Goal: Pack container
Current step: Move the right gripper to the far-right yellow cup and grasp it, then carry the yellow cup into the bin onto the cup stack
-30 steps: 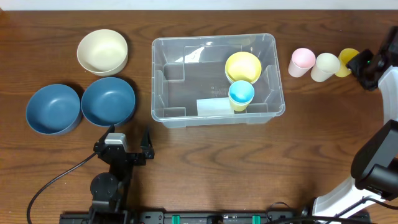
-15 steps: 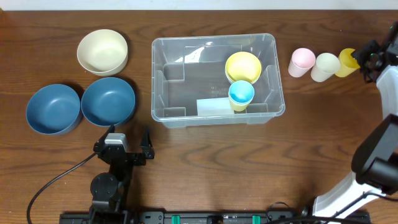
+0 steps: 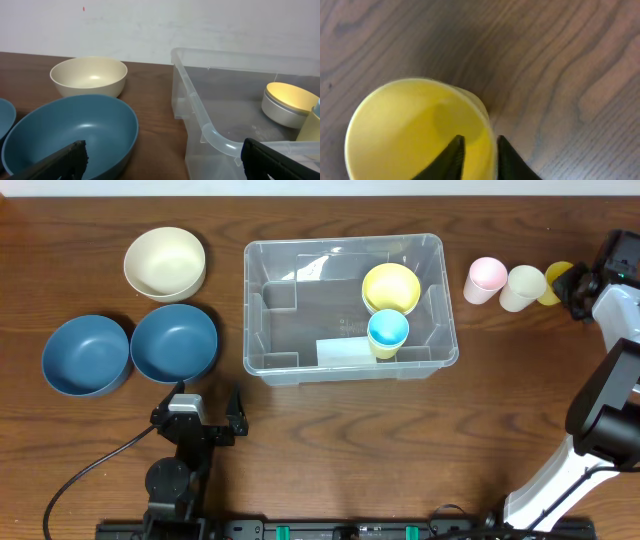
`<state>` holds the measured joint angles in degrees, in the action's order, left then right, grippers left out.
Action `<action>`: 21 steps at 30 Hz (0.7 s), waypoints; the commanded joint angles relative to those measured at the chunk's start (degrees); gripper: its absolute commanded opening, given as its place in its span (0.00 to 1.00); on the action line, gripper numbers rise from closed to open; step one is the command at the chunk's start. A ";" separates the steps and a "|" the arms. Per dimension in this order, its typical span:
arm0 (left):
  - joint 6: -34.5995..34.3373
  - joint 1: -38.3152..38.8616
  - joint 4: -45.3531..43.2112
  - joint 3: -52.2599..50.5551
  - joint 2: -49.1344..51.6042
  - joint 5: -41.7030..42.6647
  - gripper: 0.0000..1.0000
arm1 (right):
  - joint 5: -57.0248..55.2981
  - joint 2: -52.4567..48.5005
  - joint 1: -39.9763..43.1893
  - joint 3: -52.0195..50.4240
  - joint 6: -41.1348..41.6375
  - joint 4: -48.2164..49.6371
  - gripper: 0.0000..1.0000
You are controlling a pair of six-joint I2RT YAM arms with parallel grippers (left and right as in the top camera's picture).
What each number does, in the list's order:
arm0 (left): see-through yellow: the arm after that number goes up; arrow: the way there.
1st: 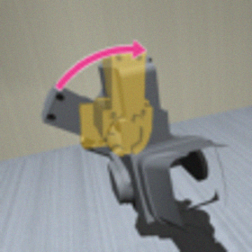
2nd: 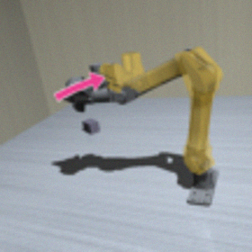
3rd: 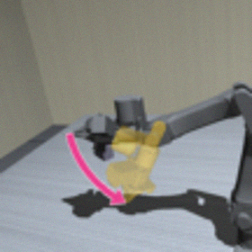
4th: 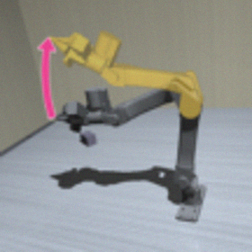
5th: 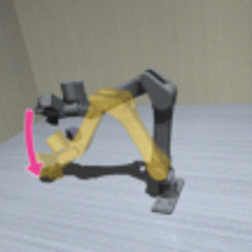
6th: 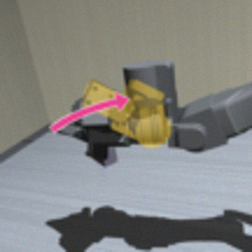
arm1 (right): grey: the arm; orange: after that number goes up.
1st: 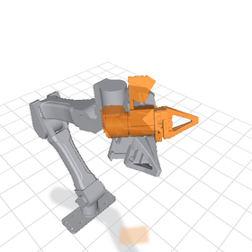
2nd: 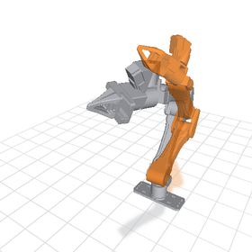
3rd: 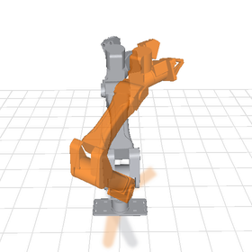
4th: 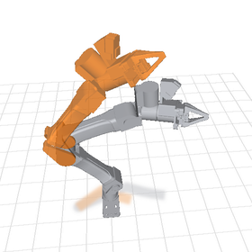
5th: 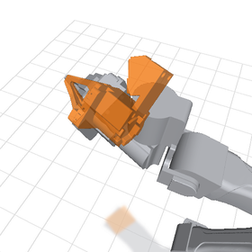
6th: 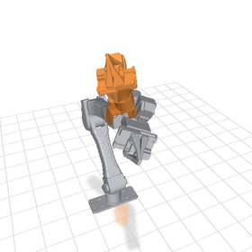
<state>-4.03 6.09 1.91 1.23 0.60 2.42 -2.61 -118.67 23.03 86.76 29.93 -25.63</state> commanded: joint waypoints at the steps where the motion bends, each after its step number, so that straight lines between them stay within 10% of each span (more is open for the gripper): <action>1: 0.76 -0.28 2.12 -1.01 -0.26 -1.14 0.98 | -1.77 -1.79 0.28 0.55 0.02 -0.66 0.01; 21: 0.76 -0.28 2.14 -1.01 -0.26 -1.14 0.98 | -0.39 7.58 1.79 2.58 -0.02 -5.14 0.01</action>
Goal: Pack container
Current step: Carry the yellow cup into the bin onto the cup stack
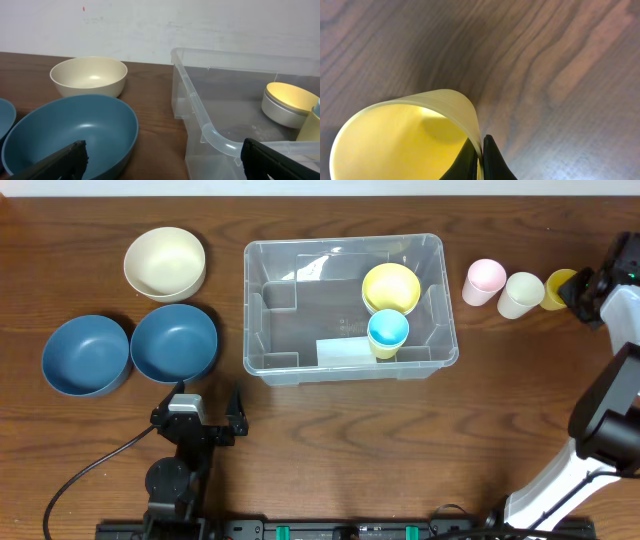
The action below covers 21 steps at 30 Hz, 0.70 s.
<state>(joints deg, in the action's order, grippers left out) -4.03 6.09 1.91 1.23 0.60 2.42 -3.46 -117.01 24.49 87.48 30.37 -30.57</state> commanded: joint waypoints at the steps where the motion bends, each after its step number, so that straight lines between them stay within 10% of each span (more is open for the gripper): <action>1: 0.76 -0.28 2.14 -1.01 -0.26 -1.14 0.98 | 1.36 7.34 0.24 1.86 -0.46 -0.35 0.01; 21: 0.76 -0.28 2.14 -1.01 -0.26 -1.14 0.98 | 14.99 27.69 -25.27 1.62 -2.62 -12.83 0.01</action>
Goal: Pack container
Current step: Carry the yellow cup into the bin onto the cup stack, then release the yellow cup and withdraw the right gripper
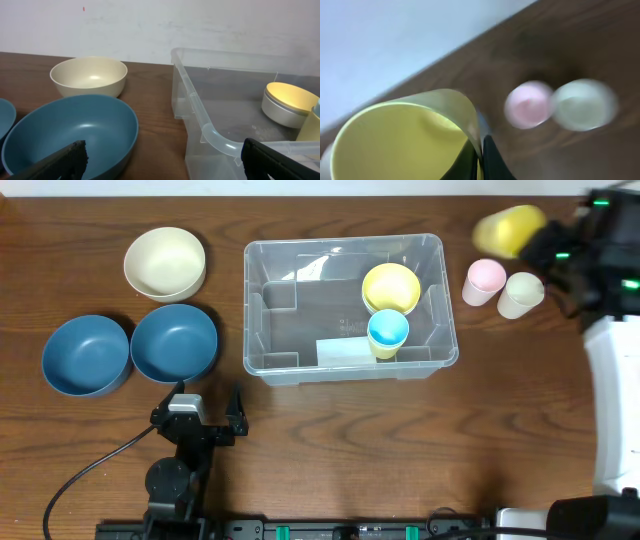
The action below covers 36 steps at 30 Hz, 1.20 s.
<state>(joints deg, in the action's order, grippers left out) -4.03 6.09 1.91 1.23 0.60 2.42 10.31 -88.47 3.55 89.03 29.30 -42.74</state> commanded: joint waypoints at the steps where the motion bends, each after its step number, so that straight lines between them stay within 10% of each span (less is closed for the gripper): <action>1: 0.76 -0.28 2.12 -1.01 -0.26 -1.14 0.98 | 0.50 -1.46 -6.88 0.07 -1.55 -1.11 0.01; 11: 0.76 -0.28 2.12 -1.01 -0.26 -1.14 0.98 | -9.01 -7.48 -21.33 0.07 1.70 -7.19 0.01; 36: 0.76 -0.28 2.14 -1.01 -0.26 -1.14 0.98 | -11.45 -8.96 -24.57 -2.91 2.14 -14.36 0.01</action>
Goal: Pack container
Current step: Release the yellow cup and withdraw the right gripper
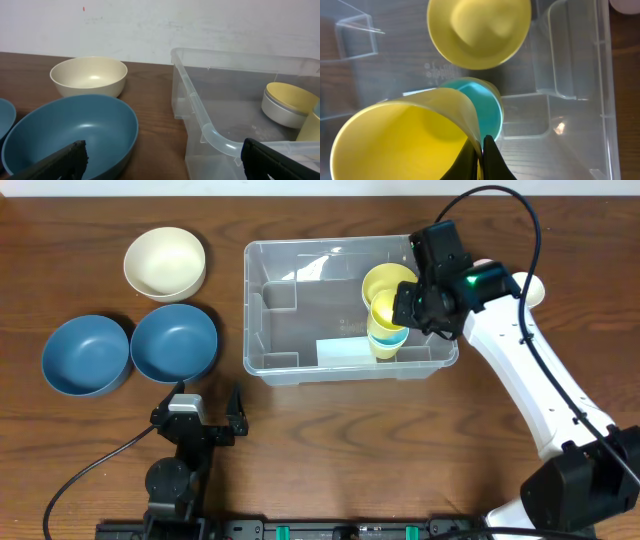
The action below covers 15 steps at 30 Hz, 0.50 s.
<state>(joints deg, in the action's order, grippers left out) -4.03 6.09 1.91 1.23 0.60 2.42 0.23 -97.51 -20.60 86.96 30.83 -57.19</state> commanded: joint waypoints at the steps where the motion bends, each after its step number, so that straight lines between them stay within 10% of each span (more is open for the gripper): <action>1: 0.76 -0.28 2.14 -1.01 -0.26 -1.14 0.98 | -1.57 0.09 -0.42 -1.16 0.61 0.15 0.01; 7: 0.76 -0.28 2.14 -1.01 -0.26 -1.14 0.98 | -1.97 0.09 -0.42 -2.25 0.61 0.52 0.02; 11: 0.76 -0.28 2.14 -1.01 -0.26 -1.14 0.98 | -0.07 0.11 -0.44 -2.25 -0.66 2.47 0.47; 15: 0.76 -0.28 2.14 -1.01 -0.26 -1.14 0.98 | 6.71 0.13 -0.42 -0.87 -4.39 5.18 0.59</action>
<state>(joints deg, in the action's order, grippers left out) -4.03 6.09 1.89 1.23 0.60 2.42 1.93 -97.49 -20.60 85.06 29.28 -52.47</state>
